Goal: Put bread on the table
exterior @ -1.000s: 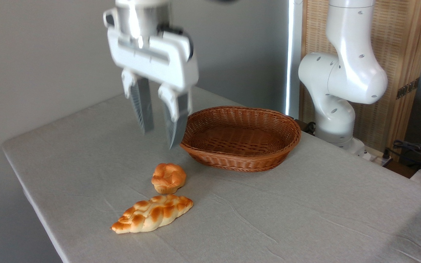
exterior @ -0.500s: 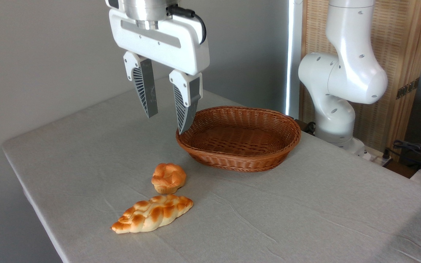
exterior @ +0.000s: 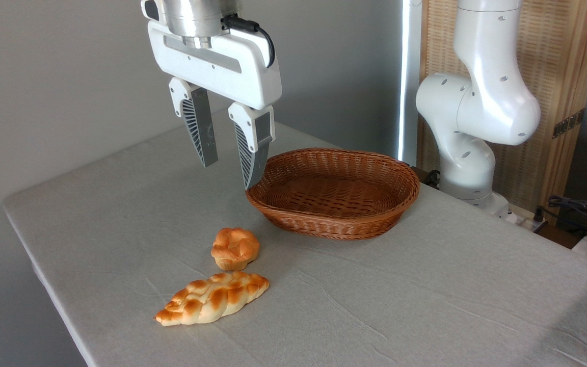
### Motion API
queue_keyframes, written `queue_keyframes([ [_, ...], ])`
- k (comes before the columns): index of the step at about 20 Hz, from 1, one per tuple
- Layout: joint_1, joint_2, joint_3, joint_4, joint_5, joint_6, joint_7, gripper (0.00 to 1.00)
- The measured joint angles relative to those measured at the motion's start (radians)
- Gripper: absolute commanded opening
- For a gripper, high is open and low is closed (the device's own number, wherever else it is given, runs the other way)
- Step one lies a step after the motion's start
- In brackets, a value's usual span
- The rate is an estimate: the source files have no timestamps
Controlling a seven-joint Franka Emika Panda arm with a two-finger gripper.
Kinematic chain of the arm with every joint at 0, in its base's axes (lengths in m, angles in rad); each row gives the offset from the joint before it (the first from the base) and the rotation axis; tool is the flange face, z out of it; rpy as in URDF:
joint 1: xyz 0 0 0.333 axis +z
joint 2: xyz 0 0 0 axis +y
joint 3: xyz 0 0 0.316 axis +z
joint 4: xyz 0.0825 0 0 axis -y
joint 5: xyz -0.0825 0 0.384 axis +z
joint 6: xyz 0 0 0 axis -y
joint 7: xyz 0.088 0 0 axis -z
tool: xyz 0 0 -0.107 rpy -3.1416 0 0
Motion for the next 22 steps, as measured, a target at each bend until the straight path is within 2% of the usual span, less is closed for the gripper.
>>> queue_keyframes([
  [5, -0.004, 0.0, -0.017, 0.0, 0.032, 0.0, 0.0, 1.0],
  [22, 0.003, 0.002, -0.009, 0.0, 0.042, 0.0, 0.0, 1.0],
])
